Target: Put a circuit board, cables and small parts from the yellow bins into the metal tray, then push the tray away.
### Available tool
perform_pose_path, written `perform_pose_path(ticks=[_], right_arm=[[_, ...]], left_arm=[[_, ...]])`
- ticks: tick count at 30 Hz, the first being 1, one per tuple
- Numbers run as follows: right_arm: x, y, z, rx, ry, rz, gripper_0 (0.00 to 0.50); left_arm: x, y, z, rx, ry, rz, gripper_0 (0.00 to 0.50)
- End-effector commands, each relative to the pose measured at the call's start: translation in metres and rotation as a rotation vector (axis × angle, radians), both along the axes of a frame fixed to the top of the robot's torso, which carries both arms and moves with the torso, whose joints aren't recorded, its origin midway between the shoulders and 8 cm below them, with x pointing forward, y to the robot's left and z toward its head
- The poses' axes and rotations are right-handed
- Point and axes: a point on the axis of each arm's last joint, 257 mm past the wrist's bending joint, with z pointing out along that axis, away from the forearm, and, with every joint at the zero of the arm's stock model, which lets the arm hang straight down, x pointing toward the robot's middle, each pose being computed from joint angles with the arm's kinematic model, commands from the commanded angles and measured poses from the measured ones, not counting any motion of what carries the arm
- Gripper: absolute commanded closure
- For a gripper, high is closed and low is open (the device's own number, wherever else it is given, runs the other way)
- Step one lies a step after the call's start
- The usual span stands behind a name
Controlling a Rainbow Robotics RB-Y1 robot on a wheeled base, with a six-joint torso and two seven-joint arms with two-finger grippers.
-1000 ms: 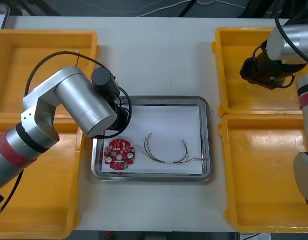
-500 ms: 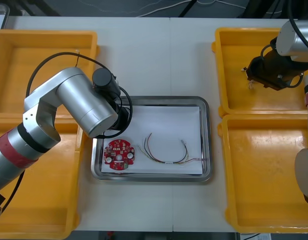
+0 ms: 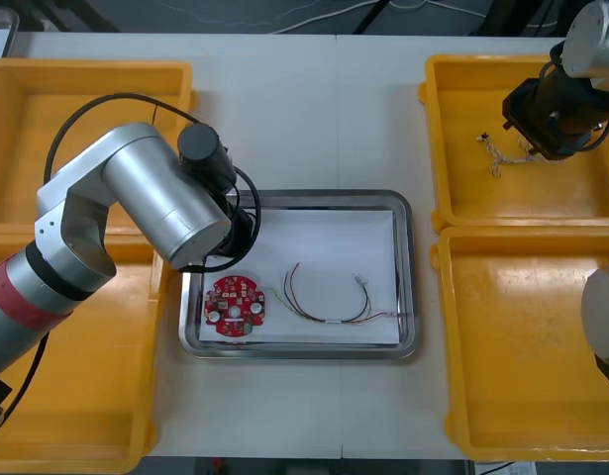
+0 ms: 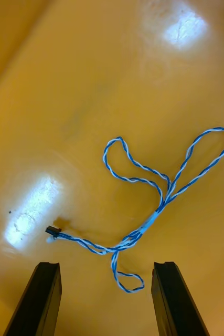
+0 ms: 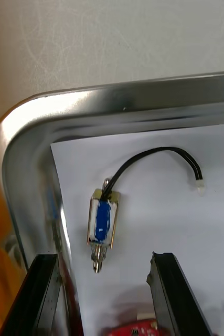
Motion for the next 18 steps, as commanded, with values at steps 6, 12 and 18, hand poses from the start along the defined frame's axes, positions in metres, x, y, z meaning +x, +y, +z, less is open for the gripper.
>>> perform_pose_path(ticks=[6, 12, 18], right_arm=[[0.018, 0.01, 0.031, 0.117, -0.019, -0.151, 0.0], [0.019, 0.004, 0.018, 0.168, -0.005, -0.255, 0.0], [0.017, 0.004, 0.001, 0.219, 0.028, -0.341, 0.0]], left_arm=[[-0.015, -0.018, 0.052, -0.12, -0.017, 0.025, 0.0], [-0.018, -0.01, 0.082, -0.137, -0.049, 0.035, 0.0], [-0.012, 0.008, 0.113, -0.158, -0.081, 0.057, 0.0]])
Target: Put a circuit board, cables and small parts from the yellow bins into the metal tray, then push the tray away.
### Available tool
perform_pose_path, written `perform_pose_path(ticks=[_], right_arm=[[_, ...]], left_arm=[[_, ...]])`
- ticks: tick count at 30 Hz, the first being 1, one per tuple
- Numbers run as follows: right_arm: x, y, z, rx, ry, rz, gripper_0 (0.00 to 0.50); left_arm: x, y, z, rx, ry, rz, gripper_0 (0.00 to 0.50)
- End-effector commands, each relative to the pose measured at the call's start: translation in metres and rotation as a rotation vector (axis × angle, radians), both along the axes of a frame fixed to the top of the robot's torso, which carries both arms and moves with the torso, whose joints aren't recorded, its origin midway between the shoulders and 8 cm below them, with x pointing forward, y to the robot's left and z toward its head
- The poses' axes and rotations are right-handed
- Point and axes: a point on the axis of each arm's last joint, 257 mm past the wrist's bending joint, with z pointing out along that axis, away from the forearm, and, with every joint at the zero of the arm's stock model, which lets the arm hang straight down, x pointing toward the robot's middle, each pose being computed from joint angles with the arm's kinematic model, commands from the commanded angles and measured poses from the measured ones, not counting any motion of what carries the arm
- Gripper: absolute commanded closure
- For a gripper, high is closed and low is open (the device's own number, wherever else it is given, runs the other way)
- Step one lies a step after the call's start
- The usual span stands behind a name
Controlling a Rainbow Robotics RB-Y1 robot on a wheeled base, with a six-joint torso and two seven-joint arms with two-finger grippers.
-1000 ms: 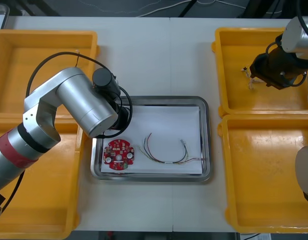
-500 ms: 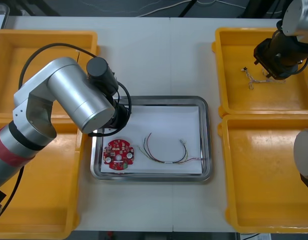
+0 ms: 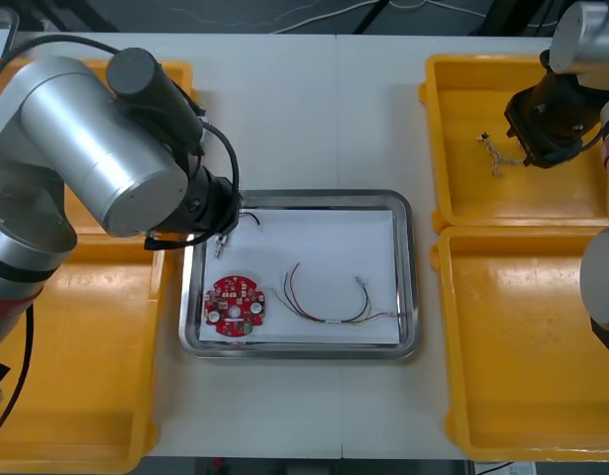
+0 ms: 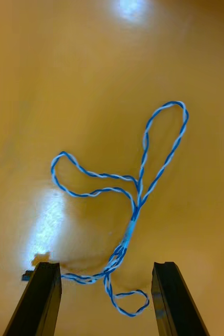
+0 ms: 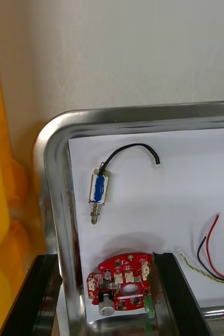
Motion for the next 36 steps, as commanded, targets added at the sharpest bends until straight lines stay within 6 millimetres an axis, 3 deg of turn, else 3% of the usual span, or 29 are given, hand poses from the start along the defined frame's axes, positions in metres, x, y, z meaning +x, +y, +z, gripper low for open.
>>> perform_pose_path(ticks=[1, 7, 18, 36], right_arm=[[0.014, 0.014, 0.025, 0.06, -0.046, -0.064, 0.0], [0.016, 0.014, 0.021, 0.072, -0.044, -0.101, 0.0], [0.024, 0.013, 0.016, 0.099, -0.075, -0.131, 0.0], [0.018, 0.011, -0.003, 0.113, -0.038, -0.142, 0.0]], left_arm=[[0.01, 0.008, 0.044, -0.062, -0.066, 0.048, 0.0], [0.021, 0.027, 0.064, -0.044, -0.101, 0.032, 0.0], [0.049, 0.08, 0.086, 0.045, -0.111, -0.009, 0.0], [0.106, 0.142, 0.086, 0.172, -0.148, -0.068, 0.0]])
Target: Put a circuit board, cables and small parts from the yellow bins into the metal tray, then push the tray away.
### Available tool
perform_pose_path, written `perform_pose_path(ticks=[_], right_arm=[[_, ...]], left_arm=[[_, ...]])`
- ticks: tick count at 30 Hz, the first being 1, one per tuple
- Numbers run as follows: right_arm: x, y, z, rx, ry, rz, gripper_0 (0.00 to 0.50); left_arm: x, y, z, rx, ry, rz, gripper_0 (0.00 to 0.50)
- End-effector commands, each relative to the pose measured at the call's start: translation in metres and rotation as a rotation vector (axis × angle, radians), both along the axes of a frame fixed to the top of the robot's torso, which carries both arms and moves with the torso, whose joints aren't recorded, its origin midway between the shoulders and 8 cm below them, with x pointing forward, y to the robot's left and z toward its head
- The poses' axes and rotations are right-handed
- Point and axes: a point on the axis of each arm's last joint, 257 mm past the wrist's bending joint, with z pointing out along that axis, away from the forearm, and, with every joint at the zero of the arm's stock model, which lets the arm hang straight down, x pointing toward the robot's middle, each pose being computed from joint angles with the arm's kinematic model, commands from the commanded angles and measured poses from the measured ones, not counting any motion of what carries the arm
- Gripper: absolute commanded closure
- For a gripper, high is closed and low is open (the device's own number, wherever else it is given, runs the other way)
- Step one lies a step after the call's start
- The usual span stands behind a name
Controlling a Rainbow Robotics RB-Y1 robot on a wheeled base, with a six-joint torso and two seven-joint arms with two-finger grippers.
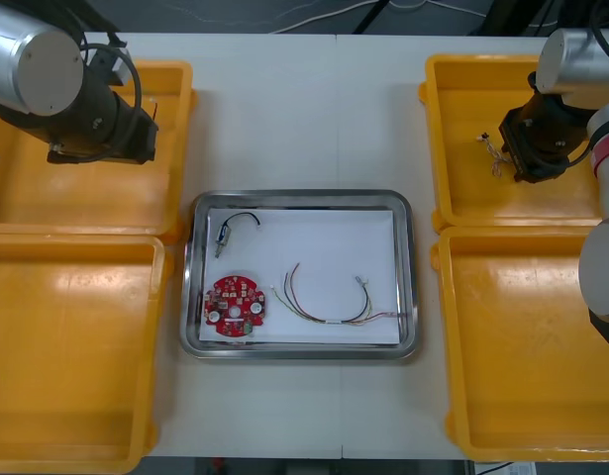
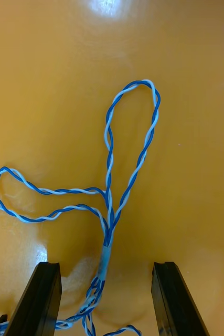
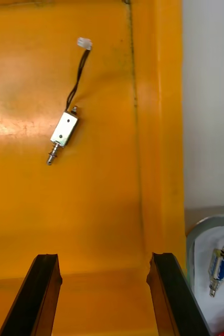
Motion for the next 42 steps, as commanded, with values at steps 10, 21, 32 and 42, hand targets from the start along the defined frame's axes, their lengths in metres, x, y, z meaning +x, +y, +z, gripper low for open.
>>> perform_pose_path(ticks=[10, 21, 32, 42], right_arm=[[0.012, 0.013, 0.018, 0.062, -0.04, -0.049, 0.0], [0.013, 0.009, 0.02, 0.067, -0.045, -0.057, 0.5], [0.015, 0.002, 0.05, 0.038, -0.076, -0.024, 0.5], [-0.008, -0.011, 0.096, -0.078, -0.027, 0.132, 0.5]], left_arm=[[0.046, 0.036, 0.044, 0.107, -0.11, -0.074, 0.0], [0.067, 0.046, 0.032, 0.114, -0.121, -0.107, 0.0], [0.097, 0.031, 0.011, 0.1, -0.155, -0.139, 0.0], [0.109, 0.014, 0.001, 0.137, -0.185, -0.189, 0.0]])
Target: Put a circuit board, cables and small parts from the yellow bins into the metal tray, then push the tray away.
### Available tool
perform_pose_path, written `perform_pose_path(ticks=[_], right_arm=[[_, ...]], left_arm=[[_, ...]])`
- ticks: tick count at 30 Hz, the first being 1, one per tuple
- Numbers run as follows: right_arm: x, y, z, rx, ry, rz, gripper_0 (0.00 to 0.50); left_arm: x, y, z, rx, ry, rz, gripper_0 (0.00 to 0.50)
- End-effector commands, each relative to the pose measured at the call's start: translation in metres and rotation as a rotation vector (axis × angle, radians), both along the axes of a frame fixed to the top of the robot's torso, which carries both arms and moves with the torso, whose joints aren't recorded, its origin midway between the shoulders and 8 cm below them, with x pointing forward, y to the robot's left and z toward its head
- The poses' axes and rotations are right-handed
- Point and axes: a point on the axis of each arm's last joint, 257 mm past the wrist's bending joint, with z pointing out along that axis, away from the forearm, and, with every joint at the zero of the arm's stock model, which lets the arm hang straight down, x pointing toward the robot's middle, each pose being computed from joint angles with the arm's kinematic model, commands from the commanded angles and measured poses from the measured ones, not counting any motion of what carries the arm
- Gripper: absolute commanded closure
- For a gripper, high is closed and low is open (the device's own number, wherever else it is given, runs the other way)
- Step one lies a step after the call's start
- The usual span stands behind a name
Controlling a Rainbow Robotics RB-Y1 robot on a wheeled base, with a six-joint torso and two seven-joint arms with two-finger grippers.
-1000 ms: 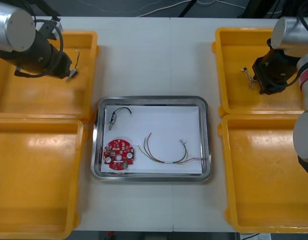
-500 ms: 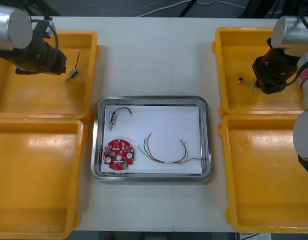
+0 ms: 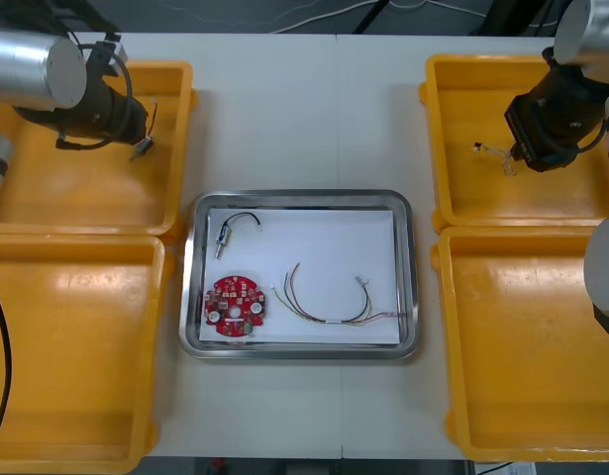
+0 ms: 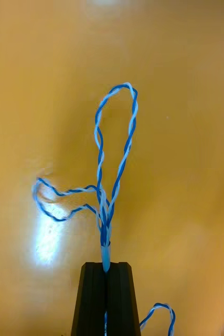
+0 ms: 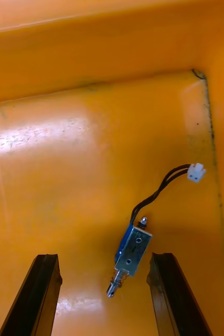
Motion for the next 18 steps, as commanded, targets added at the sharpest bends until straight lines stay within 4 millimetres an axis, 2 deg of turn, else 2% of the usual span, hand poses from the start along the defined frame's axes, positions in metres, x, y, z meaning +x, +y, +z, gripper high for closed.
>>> perform_pose_path(ticks=[1, 9, 18], right_arm=[[0.005, -0.022, 0.066, -0.13, -0.062, 0.128, 0.5], [-0.009, -0.038, 0.084, -0.325, 0.011, 0.349, 0.5], [-0.022, -0.057, 0.084, -0.516, 0.017, 0.605, 0.5]], left_arm=[[0.015, -0.03, 0.027, 0.093, -0.063, -0.125, 0.004], [0.017, -0.031, 0.024, 0.165, -0.065, -0.18, 0.021], [0.032, -0.026, 0.006, 0.205, -0.091, -0.237, 0.023]])
